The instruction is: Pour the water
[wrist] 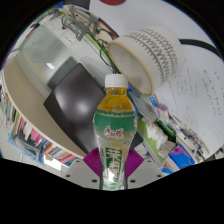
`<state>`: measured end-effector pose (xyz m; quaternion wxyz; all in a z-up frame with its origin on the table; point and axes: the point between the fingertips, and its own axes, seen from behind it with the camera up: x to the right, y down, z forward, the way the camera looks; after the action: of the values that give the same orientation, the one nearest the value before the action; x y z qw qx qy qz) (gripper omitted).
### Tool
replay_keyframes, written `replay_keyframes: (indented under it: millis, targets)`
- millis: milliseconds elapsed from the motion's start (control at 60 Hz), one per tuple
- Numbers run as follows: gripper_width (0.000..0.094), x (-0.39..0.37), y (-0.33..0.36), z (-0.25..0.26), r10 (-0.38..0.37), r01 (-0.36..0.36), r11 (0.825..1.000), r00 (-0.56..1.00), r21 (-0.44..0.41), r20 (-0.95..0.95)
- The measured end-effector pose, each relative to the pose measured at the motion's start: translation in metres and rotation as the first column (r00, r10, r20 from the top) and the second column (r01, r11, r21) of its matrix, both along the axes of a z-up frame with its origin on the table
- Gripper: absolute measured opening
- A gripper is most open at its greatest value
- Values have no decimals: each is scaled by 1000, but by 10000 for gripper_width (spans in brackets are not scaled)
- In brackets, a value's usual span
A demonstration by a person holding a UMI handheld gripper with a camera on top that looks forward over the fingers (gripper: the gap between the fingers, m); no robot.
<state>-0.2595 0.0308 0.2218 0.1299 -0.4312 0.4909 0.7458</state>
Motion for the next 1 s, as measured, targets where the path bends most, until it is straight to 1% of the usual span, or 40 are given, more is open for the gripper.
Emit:
replay_keyframes:
  millis: [67,167,267,300,350,400,433,483,500,533,550,567,650,667,683,700,767,800,833,850,933,1000]
  targets:
    - [268,7,5,-2,-8,6,1000,998,-24,-62]
    - [270,9,6,-7,-9,5,999,995,-45,-94]
    - [268,8,3,-3,13,-15,999,997,-28,-70]
    - [268,4,-1,-2,25,-26,1000,999,-15,-35]
    - [268,-3,-6,0,56,-58,998,996,22,75]
    - [270,-10,-10,2,68,-89,994,964,71,256]
    - [269,-11,-13,4,60,-115,986,919,120,389]
    - [269,-5,-14,10,11,-153,968,818,198,576]
    - [270,0,-15,10,-27,-153,960,783,234,621]
    - [270,13,-13,15,-89,-164,946,698,280,711]
    - [269,20,-11,23,-109,-174,943,644,284,757]
    - [269,27,-10,27,-144,-182,935,591,305,794]
    - [270,78,1,37,-313,-228,902,243,368,918]
    - [270,89,4,34,-358,-232,890,178,393,916]
    - [269,99,5,34,-380,-243,887,103,393,919]
    - [269,110,5,38,-387,-252,889,32,382,922]
    - [270,154,10,35,-430,-263,890,-208,373,879]
    - [270,174,11,30,-431,-265,895,-303,359,850]
    - [269,193,16,18,-439,-255,896,-377,364,816]
    - [269,203,15,19,-428,-253,902,-409,350,806]
    - [270,243,19,-14,-411,-254,911,-540,323,735]
    - [270,260,24,-43,-403,-264,915,-569,306,716]
